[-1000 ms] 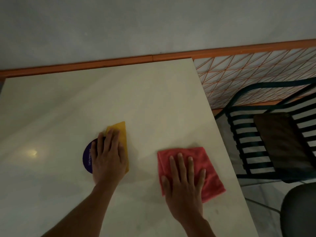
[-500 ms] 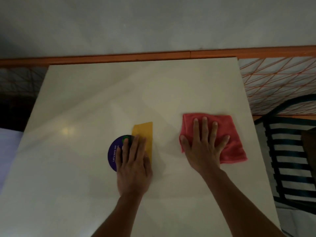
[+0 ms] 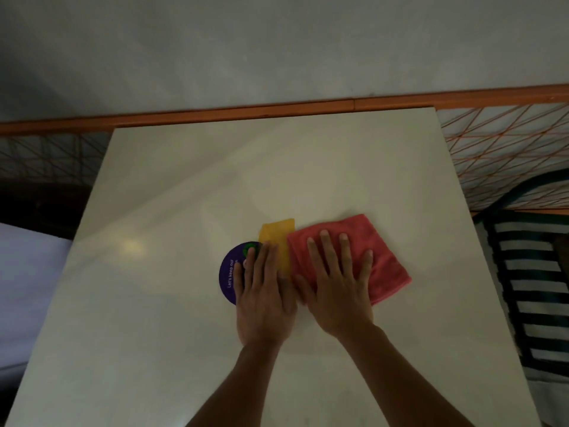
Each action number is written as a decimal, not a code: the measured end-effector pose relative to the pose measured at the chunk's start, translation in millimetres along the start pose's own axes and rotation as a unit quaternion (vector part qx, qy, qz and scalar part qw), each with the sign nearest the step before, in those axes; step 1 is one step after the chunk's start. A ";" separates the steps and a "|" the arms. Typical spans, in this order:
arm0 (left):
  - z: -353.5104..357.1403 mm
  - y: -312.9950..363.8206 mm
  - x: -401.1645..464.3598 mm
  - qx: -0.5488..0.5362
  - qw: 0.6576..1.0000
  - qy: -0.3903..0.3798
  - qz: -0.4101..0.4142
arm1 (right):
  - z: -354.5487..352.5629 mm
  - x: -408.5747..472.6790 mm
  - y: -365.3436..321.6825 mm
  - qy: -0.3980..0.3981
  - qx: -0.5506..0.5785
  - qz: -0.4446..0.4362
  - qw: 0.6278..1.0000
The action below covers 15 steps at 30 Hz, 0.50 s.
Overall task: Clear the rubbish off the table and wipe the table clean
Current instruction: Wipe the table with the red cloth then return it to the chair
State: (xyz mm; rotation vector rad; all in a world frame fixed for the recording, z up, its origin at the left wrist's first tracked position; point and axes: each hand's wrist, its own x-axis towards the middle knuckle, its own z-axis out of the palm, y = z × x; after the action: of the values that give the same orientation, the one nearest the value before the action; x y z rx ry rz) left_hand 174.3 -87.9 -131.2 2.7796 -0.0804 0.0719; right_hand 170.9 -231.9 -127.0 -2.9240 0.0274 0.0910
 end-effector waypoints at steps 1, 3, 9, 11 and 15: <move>-2.4 -2.4 -1.2 -0.027 1.000 0.000 0.001 | 1.3 -18.2 -5.9 -0.002 0.001 -0.006 1.000; -6.0 -10.0 -1.6 -0.094 0.996 0.007 -0.001 | 5.3 -57.0 -15.2 -0.011 0.006 -0.014 1.000; -38.9 -65.0 -49.1 -0.108 0.994 0.013 0.005 | 7.9 -164.1 -47.5 -0.035 0.001 0.012 0.999; -53.9 -88.6 -85.6 -0.045 0.999 0.006 -0.030 | 6.0 -170.6 -50.7 -0.039 0.004 0.025 0.999; -81.0 -126.1 -166.0 0.025 0.995 -0.068 -0.069 | 4.3 -157.2 -58.9 -0.039 -0.011 0.065 0.997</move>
State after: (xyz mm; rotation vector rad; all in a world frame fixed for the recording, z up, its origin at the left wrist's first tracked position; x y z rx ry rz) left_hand 13.8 66.4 -109.7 2.8283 0.0808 -0.1533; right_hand 15.3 -171.6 -108.6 -2.9361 0.2053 0.2285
